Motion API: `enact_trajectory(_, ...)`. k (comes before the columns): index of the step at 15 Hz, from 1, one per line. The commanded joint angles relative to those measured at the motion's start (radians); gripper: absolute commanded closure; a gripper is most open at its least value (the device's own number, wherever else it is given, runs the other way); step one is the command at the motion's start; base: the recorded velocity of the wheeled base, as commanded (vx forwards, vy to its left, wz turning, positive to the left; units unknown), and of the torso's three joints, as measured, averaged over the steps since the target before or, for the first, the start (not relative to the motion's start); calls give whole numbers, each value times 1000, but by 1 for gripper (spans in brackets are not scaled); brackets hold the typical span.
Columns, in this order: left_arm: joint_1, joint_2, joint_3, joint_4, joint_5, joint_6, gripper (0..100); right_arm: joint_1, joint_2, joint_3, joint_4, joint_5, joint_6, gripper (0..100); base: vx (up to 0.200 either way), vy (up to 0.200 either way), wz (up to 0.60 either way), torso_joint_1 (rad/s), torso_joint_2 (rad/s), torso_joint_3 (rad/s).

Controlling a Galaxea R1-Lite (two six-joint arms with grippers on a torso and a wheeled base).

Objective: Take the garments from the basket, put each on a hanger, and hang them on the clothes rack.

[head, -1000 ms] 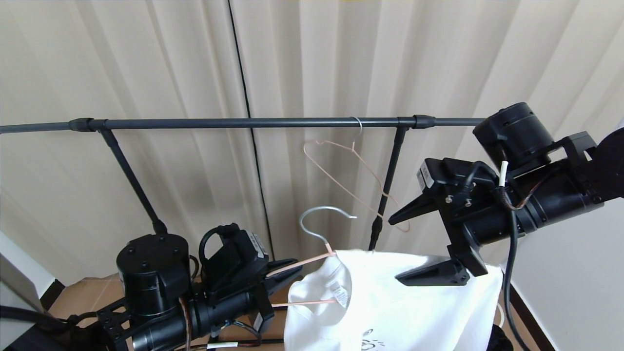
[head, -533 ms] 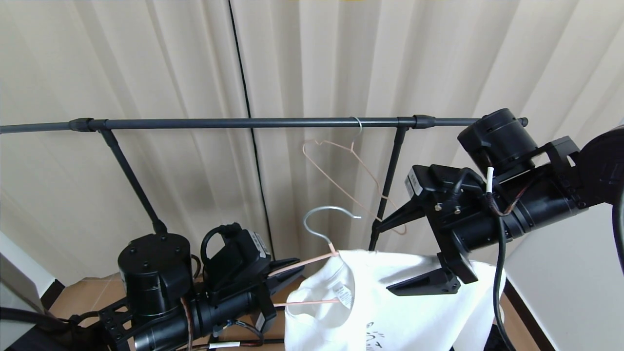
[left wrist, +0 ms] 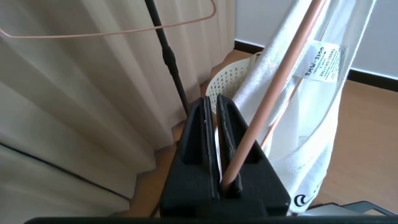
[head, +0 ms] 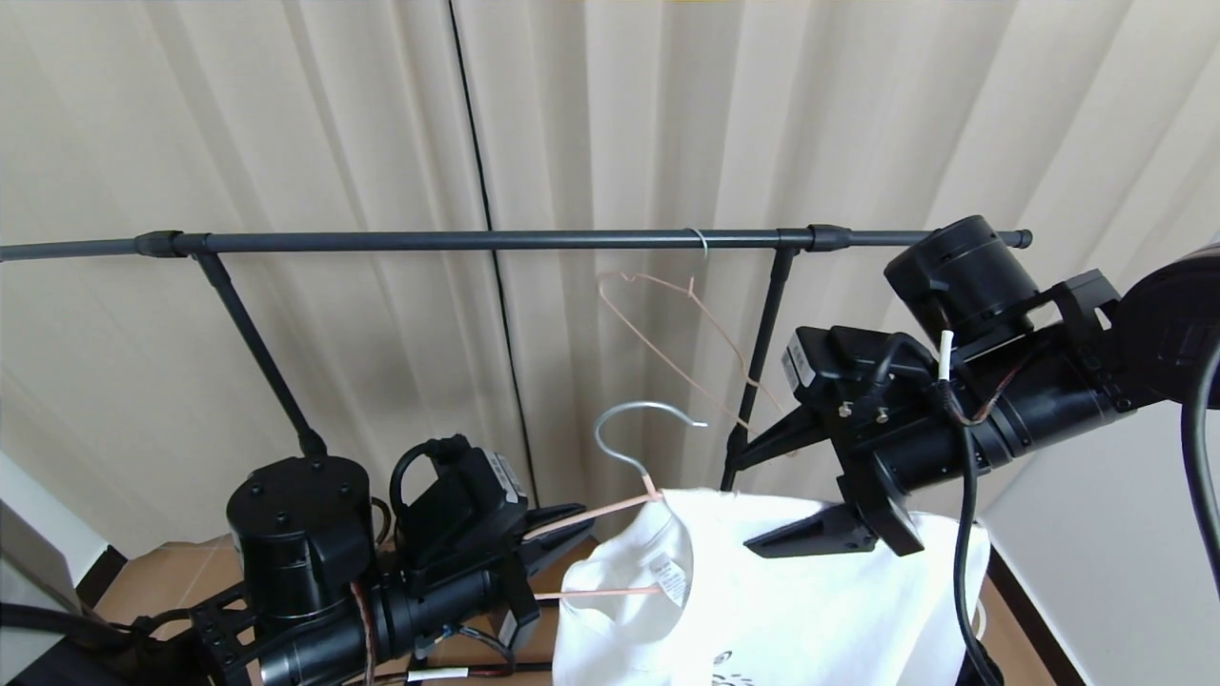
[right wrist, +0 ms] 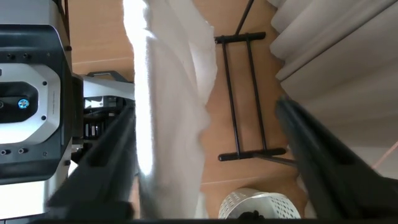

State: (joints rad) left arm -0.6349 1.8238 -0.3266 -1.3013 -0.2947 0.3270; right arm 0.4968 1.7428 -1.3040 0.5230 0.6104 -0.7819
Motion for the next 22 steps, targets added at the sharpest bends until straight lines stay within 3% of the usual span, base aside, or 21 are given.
enact_trajectory(1,0,-1,0,-1,0,0,100,5,0,0,0,0,0,100,0,0,0,0,0,0)
enact_trajectory(12,6,-3,9,-3,-3,4,100,20,-23,11,9,0,1,100,0,0,0,0,0,0)
enact_trajectory(13,6,-3,15,-6,-3,4,0,22,-25,14,8,0,1,100,0,0,0,0,0,0)
enact_trajectory(17,7,-1,41,-73,-3,1,0,23,-45,37,8,-1,1,100,0,0,0,0,0,0)
enact_trajectory(20,55,-24,101,-158,-6,0,0,22,-81,58,2,-8,1,100,0,0,0,0,0,0)
enact_trajectory(22,109,-84,141,-162,-9,-8,0,22,-98,55,-3,-77,3,100,0,0,0,0,0,0)
